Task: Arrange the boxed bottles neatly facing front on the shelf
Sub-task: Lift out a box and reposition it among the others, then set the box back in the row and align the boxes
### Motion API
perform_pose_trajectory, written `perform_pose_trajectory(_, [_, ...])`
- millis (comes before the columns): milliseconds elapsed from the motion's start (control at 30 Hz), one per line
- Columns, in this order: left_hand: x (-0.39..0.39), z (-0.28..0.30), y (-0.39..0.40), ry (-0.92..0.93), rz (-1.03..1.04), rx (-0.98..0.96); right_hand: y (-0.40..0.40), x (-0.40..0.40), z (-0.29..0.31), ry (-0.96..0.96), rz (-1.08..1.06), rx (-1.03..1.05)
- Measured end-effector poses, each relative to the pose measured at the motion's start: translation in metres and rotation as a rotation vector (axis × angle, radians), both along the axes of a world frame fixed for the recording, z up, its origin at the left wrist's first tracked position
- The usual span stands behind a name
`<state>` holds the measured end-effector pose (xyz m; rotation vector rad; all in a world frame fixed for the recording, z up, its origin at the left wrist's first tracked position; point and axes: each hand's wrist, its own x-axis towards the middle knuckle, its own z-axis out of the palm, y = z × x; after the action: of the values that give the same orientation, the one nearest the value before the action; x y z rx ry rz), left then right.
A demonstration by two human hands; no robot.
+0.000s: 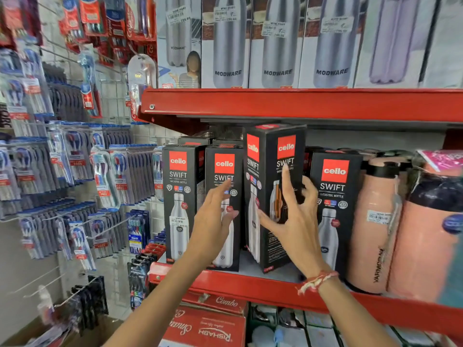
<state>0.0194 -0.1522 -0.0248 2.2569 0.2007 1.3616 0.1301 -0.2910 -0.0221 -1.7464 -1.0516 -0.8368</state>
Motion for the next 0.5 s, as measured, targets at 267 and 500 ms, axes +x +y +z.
perform_pose_trajectory(267, [0.007, 0.003, -0.026, 0.142, -0.393, -0.223, -0.039, 0.009, 0.005, 0.256, 0.437, -0.048])
perform_pose_trajectory(500, [0.050, -0.005, -0.029, 0.061, -0.126, -0.178, -0.013, 0.028, 0.033, 0.400, 0.468, -0.233])
